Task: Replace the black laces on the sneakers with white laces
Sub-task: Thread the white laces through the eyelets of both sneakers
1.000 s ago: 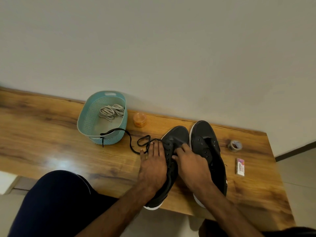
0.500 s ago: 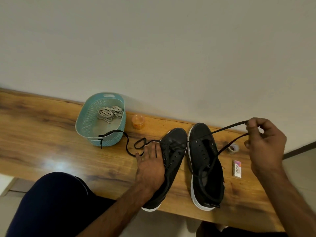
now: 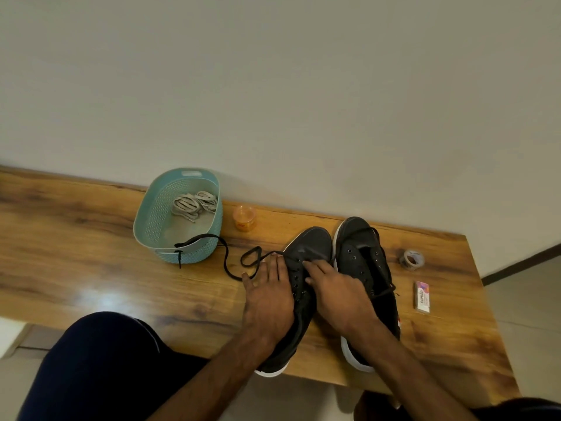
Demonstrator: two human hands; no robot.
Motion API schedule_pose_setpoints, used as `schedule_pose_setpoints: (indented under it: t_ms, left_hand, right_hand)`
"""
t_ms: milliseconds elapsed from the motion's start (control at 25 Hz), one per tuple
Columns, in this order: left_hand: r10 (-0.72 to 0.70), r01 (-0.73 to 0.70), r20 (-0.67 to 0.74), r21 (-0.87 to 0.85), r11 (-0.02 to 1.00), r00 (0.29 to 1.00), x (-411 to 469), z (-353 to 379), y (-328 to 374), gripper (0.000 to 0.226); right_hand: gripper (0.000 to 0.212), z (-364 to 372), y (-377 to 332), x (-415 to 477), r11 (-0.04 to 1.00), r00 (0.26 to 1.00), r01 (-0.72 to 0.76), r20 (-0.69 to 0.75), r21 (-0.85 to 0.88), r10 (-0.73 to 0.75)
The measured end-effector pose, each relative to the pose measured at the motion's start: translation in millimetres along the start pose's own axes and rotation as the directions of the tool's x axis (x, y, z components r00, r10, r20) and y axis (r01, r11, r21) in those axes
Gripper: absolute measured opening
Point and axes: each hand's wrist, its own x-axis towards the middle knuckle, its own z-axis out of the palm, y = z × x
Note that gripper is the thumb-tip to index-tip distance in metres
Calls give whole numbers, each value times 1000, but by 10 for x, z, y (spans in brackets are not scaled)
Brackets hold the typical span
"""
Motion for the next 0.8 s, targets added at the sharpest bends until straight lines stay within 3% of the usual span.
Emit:
schedule_pose_setpoints:
  t_ms: [120,240,280,360,400,440,520,640,800]
  left_hand:
    - [20,-20,4,-13,1000,1000,-18,4,33,87]
    - [24,-23,26,-25,999,999,-43,-10,58,90]
    - [13,-12,35,-30,999,999,-45,-10,51,92]
    - [-10,14,50,-61,998,999,-39,-21,34,93]
    - [-19,24,44,-101,995,999,-36,-32,25,93]
    - [-29,33,23,-168,985,999,-36,-39,11,92]
    - [-58,32,-64,-347,937,996,-52,-36,-14,84]
    - [-85,-46,-237,-501,864,968,-85,-153,-23,57]
    - [231,-303,-307,-212,929,923,160,-366,-4,61]
  right_hand:
    - [18,20,96,15,994,989,-102,-101,26,104]
    - [12,-100,142,31,989,968,-124,-208,79,139]
    - [15,-223,202,30,973,935,-175,-286,150,212]
    - [16,-542,467,23,885,787,-294,-434,360,438]
    - [13,-674,638,9,839,716,-317,-469,442,518]
    - [11,-746,762,-13,824,689,-324,-481,466,543]
    - [8,-684,786,-18,864,762,-315,-439,392,477]
    - [15,-360,526,23,956,912,-159,-335,246,238]
    - [39,-190,449,68,960,990,-84,-87,269,111]
